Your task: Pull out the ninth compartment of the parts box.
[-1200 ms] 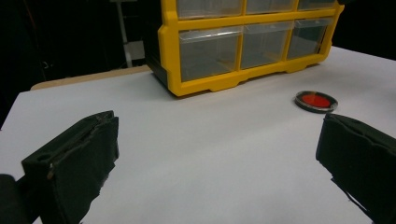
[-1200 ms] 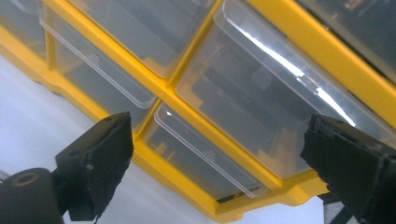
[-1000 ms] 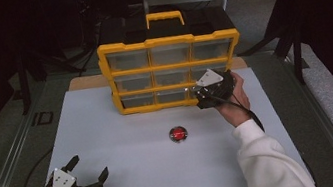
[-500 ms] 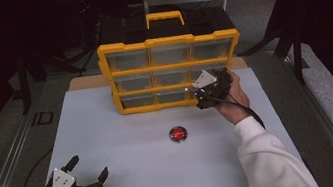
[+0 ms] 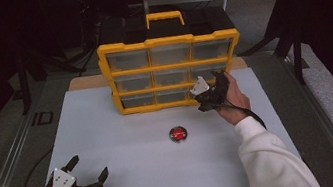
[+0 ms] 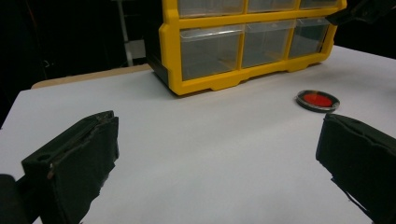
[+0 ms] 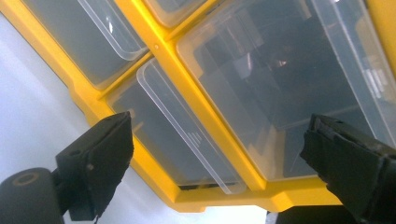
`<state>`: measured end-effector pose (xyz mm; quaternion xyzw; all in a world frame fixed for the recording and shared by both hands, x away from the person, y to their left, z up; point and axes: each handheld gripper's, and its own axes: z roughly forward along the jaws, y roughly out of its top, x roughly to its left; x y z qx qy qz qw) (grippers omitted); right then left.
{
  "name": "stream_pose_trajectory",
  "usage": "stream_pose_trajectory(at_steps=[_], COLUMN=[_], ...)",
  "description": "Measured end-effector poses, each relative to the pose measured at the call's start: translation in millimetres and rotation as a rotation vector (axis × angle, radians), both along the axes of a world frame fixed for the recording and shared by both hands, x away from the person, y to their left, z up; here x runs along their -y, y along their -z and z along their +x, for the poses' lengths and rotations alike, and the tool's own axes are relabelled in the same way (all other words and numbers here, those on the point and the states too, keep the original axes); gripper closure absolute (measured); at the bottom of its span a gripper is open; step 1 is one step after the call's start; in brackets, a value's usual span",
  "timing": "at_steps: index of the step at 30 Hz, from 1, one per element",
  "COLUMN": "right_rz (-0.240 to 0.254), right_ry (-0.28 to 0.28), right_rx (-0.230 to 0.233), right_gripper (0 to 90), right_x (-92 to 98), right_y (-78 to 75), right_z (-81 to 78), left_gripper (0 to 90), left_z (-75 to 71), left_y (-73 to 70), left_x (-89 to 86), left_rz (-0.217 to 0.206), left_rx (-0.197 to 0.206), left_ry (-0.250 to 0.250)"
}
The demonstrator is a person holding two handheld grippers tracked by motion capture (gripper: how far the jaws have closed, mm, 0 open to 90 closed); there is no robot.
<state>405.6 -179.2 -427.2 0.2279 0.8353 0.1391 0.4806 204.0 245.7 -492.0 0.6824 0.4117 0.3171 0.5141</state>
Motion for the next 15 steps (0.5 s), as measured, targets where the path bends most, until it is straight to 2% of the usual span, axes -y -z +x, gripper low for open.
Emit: stream_pose_trajectory(at_steps=[1,2,8,9,10,11,15], right_rz=[0.014,-0.024,-0.043,-0.072,-0.073,-0.095,-0.122], right_ry=[0.005,-0.005,-0.006,-0.011,-0.007,-0.013,-0.013], right_rx=[0.006,0.012,0.038,0.062,0.069,0.077,0.104], right_gripper=[8.2,8.2,8.2,8.2,8.2,8.2,8.2], right_x=[-1.8,-1.0,-3.9,-5.1,-6.1,-5.9,-8.3], right_y=[2.2,2.0,8.5,11.5,13.2,13.6,18.4], right_z=[-0.7,-0.6,-1.5,-1.6,-2.1,-2.0,-2.8], left_gripper=[0.0,0.0,0.0,0.0,0.0,0.0,0.0], left_z=[0.0,0.0,-0.1,-0.2,-0.1,-0.1,-0.2], left_y=[0.0,0.0,0.0,-0.1,-0.1,0.0,-0.1], left_x=[0.0,0.0,-0.2,-0.3,-0.3,-0.2,-0.2], left_rz=[0.000,0.000,-0.001,-0.002,-0.001,-0.001,-0.002], left_rx=[0.000,0.000,0.000,0.001,0.000,0.001,0.001], left_ry=[0.000,0.000,-0.002,-0.002,-0.002,-0.002,-0.004])
